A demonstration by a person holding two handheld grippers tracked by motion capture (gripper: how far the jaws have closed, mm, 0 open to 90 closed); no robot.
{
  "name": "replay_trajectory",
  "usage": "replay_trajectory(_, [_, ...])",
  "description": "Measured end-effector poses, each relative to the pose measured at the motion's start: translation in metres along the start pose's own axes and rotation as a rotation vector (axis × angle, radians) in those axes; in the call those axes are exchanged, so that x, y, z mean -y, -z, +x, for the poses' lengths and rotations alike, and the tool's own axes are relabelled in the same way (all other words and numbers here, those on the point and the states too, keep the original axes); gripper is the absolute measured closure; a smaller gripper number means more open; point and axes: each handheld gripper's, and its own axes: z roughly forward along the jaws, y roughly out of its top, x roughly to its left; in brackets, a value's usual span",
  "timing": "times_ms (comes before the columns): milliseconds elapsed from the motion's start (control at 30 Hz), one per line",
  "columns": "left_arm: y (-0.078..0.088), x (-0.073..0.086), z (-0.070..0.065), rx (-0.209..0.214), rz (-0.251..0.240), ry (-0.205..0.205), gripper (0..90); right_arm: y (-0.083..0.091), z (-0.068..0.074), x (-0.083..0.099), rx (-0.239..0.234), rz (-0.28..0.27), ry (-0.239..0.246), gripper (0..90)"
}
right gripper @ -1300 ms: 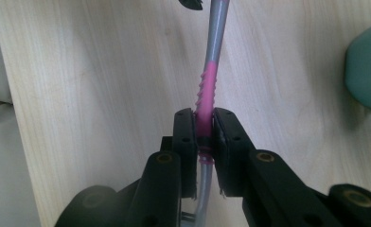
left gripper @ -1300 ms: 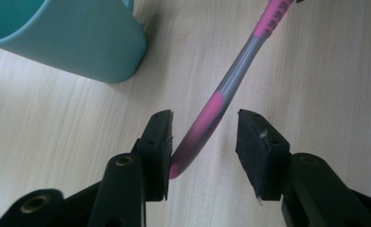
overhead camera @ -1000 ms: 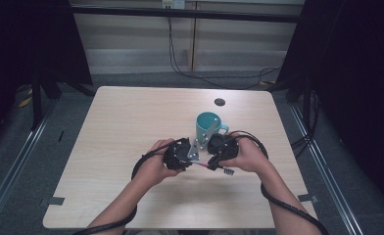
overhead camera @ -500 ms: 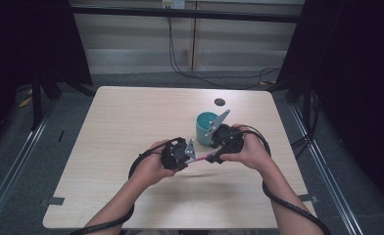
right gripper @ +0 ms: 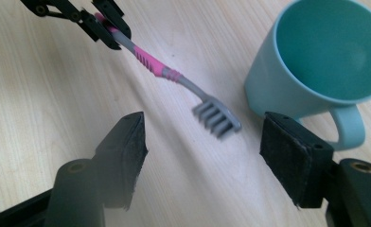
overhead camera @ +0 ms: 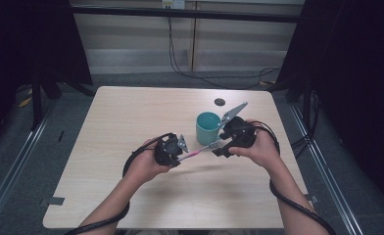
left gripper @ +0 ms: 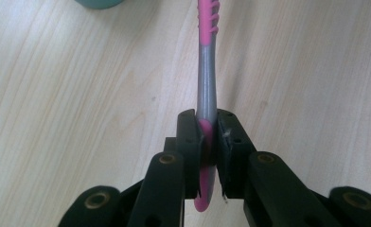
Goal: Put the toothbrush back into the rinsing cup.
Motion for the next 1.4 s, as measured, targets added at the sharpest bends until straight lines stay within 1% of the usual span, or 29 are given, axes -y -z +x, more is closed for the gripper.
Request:
replay_trajectory(100, [0.002,0.003,0.003,0.000,-0.001,0.004,81.5,0.002,-0.003,0.006,0.001,-0.017,-0.018,31.1])
replay_trajectory(133, [0.003,0.004,0.003,-0.004,-0.003,0.010,81.5,0.003,-0.004,0.008,-0.005,-0.021,-0.028,31.1])
replay_trajectory(200, [0.005,0.006,0.004,-0.005,-0.011,0.021,81.5,0.003,-0.005,0.011,-0.002,-0.021,-0.034,31.2])
replay_trajectory(267, [0.006,0.008,0.006,0.000,-0.014,0.027,81.5,0.003,-0.005,0.016,-0.010,-0.029,-0.048,31.4])
replay_trajectory(400, [0.007,0.012,0.008,0.007,-0.031,0.059,81.5,0.001,-0.007,0.023,-0.019,-0.043,-0.079,31.7])
replay_trajectory(433, [0.007,0.012,0.009,0.010,-0.031,0.064,81.5,0.000,-0.007,0.024,-0.021,-0.049,-0.079,31.9])
replay_trajectory(467, [0.007,0.013,0.010,0.017,-0.034,0.072,81.5,-0.001,-0.006,0.025,-0.032,-0.053,-0.089,33.2])
replay_trajectory(500, [0.007,0.014,0.010,0.015,-0.040,0.085,81.5,-0.002,-0.006,0.026,-0.044,-0.059,-0.088,34.5])
replay_trajectory(533, [0.007,0.014,0.010,0.015,-0.042,0.092,81.5,-0.004,-0.005,0.027,-0.045,-0.059,-0.095,34.5])
replay_trajectory(633, [0.008,0.014,0.012,0.027,-0.066,0.114,81.5,-0.008,-0.004,0.028,-0.062,-0.069,-0.109,34.5])
replay_trajectory(667, [0.008,0.014,0.011,0.026,-0.074,0.128,81.5,-0.010,-0.004,0.029,-0.062,-0.075,-0.108,34.5])
replay_trajectory(700, [0.008,0.014,0.012,0.032,-0.079,0.130,81.5,-0.013,-0.003,0.029,-0.074,-0.080,-0.117,34.5])
replay_trajectory(833, [0.008,0.015,0.013,0.053,-0.102,0.152,81.5,-0.017,-0.001,0.029,-0.085,-0.090,-0.127,34.0])
replay_trajectory(867, [0.008,0.015,0.012,0.053,-0.106,0.157,81.5,-0.018,-0.001,0.028,-0.091,-0.100,-0.131,34.0])
replay_trajectory(900, [0.008,0.015,0.013,0.053,-0.111,0.154,81.5,-0.019,0.000,0.029,-0.098,-0.106,-0.132,34.0])
replay_trajectory(1000, [0.008,0.015,0.013,0.059,-0.128,0.160,81.5,-0.021,0.001,0.028,-0.104,-0.133,-0.142,34.4])
replay_trajectory(1033, [0.007,0.015,0.013,0.061,-0.133,0.166,81.5,-0.022,0.001,0.028,-0.105,-0.142,-0.146,34.8])
replay_trajectory(1067, [0.007,0.016,0.013,0.064,-0.143,0.184,81.5,-0.022,0.002,0.028,-0.109,-0.149,-0.155,34.9])
replay_trajectory(1133, [0.007,0.016,0.013,0.070,-0.158,0.198,81.5,-0.023,0.003,0.027,-0.115,-0.156,-0.161,35.3])
replay_trajectory(1167, [0.007,0.016,0.013,0.072,-0.168,0.212,81.4,-0.024,0.004,0.026,-0.116,-0.163,-0.164,35.5])
replay_trajectory(1267, [0.007,0.015,0.012,0.078,-0.184,0.219,81.5,-0.026,0.006,0.024,-0.122,-0.189,-0.176,37.0])
replay_trajectory(1367, [0.007,0.014,0.012,0.078,-0.198,0.225,81.4,-0.028,0.007,0.022,-0.130,-0.200,-0.184,37.7])
replay_trajectory(1400, [0.007,0.014,0.011,0.080,-0.209,0.237,81.4,-0.029,0.008,0.021,-0.133,-0.206,-0.189,37.8])
